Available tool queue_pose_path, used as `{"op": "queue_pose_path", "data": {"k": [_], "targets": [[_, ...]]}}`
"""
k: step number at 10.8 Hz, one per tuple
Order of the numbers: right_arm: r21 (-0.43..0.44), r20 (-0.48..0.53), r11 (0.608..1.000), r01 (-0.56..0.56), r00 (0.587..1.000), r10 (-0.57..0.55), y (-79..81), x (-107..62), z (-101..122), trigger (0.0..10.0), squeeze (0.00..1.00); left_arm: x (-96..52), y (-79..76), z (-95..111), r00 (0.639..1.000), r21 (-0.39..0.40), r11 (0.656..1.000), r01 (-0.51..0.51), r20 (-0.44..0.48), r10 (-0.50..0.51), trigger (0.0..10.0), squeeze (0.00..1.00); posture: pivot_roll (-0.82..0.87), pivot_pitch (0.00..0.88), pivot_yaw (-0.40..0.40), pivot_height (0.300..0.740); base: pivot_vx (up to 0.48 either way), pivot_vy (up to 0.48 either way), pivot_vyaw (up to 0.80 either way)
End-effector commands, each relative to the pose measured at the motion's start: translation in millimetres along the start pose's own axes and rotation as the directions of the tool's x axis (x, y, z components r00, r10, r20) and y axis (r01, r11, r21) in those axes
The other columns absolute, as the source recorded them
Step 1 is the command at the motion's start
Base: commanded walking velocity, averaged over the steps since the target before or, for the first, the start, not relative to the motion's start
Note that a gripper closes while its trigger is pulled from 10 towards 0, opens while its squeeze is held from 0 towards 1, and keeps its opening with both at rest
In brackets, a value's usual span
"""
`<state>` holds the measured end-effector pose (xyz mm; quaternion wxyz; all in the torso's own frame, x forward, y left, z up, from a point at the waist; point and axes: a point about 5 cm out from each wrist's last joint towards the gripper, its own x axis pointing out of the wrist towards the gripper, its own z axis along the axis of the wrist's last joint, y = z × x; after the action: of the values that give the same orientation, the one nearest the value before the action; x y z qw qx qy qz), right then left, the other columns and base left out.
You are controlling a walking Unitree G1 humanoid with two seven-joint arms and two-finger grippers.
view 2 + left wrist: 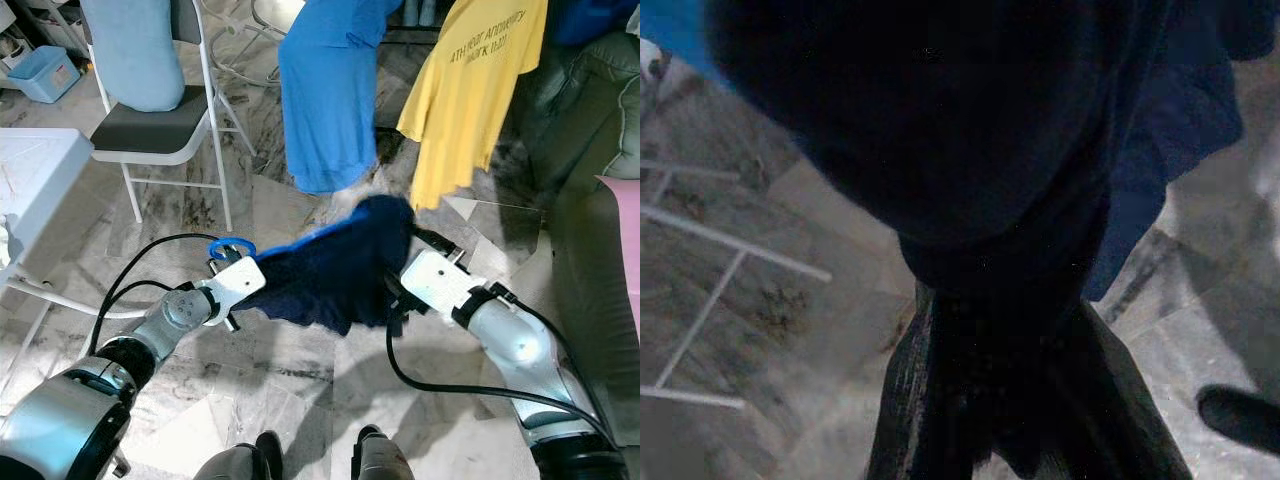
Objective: Hang hanger
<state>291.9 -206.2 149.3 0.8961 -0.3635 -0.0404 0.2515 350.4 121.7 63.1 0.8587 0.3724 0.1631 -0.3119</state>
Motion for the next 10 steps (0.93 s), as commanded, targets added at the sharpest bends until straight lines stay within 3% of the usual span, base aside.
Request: {"op": "queue_pose_path", "data": {"k": [1, 2, 4, 6, 8, 10], "targets": [[0.08, -0.01, 0.99, 0.12, 0.993, -0.119, -7.6, 5.1, 5.1, 10.0, 0.0, -2.7, 5.1, -2.3, 1.0, 0.018, 1.0, -0.008, 0.006, 0.007, 10.0, 0.0, -0.22, 0.231, 0.143, 0.74, 0.0, 0.0, 0.0], [0.238, -0.008, 0.945, 0.223, 0.974, -0.227, -10.3, 12.7, 11.1, 10.0, 0.0, -2.5, 3.8, -2.8, 1.0, 0.01, 1.0, -0.009, 0.005, 0.009, 10.0, 0.0, -0.22, 0.232, 0.143, 0.74, 0.0, 0.0, 0.0], [0.57, 0.019, 0.798, 0.197, 0.967, -0.252, 20.9, 36.4, 34.7, 10.0, 0.0, 0.1, -3.9, -2.2, 1.0, -0.024, 1.0, -0.008, 0.004, 0.008, 10.0, 0.0, -0.22, 0.236, 0.144, 0.74, 0.0, 0.0, 0.0], [0.657, 0.049, 0.744, 0.12, 0.978, -0.201, 35.0, 41.5, 48.1, 10.0, 0.0, 1.3, -5.2, -2.9, 0.999, -0.047, 0.998, -0.029, -0.015, 0.029, 10.0, 0.0, -0.22, 0.239, 0.144, 0.74, 0.0, 0.0, 0.0], [0.615, -0.012, 0.775, 0.149, 0.984, -0.179, 36.8, 37.6, 39.8, 10.0, 0.0, 1.8, -4.8, -3.3, 0.998, -0.072, 0.996, -0.054, -0.027, 0.053, 10.0, 0.0, -0.22, 0.238, 0.145, 0.74, 0.0, 0.0, 0.0], [0.624, -0.068, 0.759, 0.185, 0.981, -0.183, 36.8, 35.1, 40.0, 10.0, 0.0, 1.7, -1.3, -3.8, 0.993, -0.051, 0.992, -0.114, -0.042, 0.112, 10.0, 0.0, -0.23, 0.238, 0.145, 0.74, 0.0, 0.0, 0.0]]}}
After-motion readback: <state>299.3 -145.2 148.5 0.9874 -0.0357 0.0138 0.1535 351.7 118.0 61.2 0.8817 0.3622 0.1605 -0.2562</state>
